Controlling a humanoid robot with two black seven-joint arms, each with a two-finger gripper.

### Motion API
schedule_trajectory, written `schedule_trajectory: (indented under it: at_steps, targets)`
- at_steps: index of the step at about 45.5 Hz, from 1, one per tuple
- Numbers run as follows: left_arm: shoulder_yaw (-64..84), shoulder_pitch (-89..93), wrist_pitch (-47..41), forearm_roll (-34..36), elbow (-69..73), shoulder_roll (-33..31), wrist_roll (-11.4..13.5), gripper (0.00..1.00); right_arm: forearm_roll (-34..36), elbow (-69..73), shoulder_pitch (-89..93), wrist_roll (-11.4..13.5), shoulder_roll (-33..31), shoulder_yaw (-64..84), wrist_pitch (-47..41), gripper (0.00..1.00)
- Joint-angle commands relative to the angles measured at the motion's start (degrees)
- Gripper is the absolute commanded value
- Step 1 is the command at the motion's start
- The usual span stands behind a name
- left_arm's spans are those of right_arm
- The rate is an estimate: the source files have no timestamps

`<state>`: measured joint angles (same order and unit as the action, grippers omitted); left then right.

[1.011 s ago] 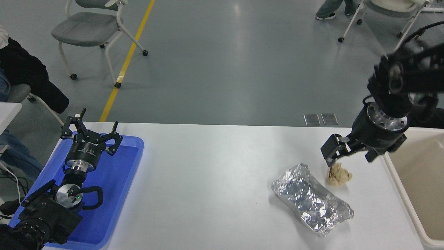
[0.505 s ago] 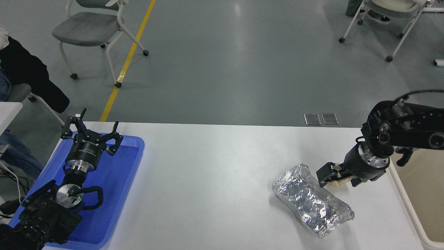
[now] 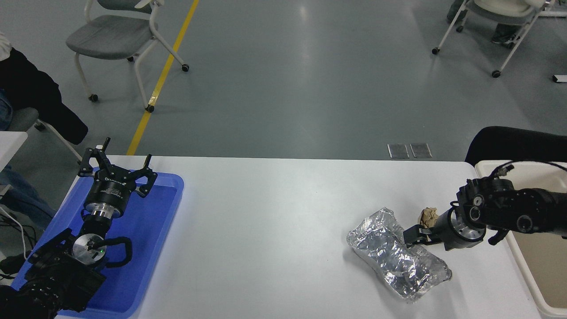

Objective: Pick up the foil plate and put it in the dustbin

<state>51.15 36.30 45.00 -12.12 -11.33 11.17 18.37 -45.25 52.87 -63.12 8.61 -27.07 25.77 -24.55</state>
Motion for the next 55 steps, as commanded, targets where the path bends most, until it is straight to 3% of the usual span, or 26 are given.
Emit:
schedule_trajectory:
  at_steps: [1,9,13,16,21,28,32,50,55]
  targets:
    - [0.0,0.0,0.0,0.0,0.0,0.0,0.0,1.00,-0.8,-1.5,2.7,0.0,1.9,-1.0,4.6,0.99]
    - [0.0,0.0,0.0,0.0,0.0,0.0,0.0,1.00,-0.9,-1.7,4.0,0.0,2.3,-1.0,7.3,0.96]
    - [0.0,0.0,0.0,0.0,0.0,0.0,0.0,1.00,-0.9,-1.7,4.2,0.0,2.3,-1.0,8.1,0.89]
    - [0.0,0.0,0.0,0.0,0.0,0.0,0.0,1.00,-0.8,-1.7,4.6,-0.1,2.4,-1.0,8.4,0.77]
    - [0.0,0.0,0.0,0.0,0.2,0.0,0.0,1.00,-0.8,-2.4,4.9,-0.9,3.2,-1.0,9.1,0.44]
    - [0.0,0.0,0.0,0.0,0.0,0.0,0.0,1.00,-0.9,-3.3,5.4,-1.1,4.5,-0.9,9.8,0.27]
    - [0.0,0.0,0.0,0.0,0.0,0.0,0.0,1.00,-0.8,-3.3,5.3,-1.1,4.7,-1.0,9.8,0.00]
    - [0.0,0.0,0.0,0.0,0.0,0.0,0.0,1.00,0.7,3.4,-6.0,-1.7,0.1,4.4,4.2,0.00]
    - [0.0,0.0,0.0,0.0,0.0,0.0,0.0,1.00,4.0,7.5,-13.1,-1.7,-2.1,8.1,3.2,0.00]
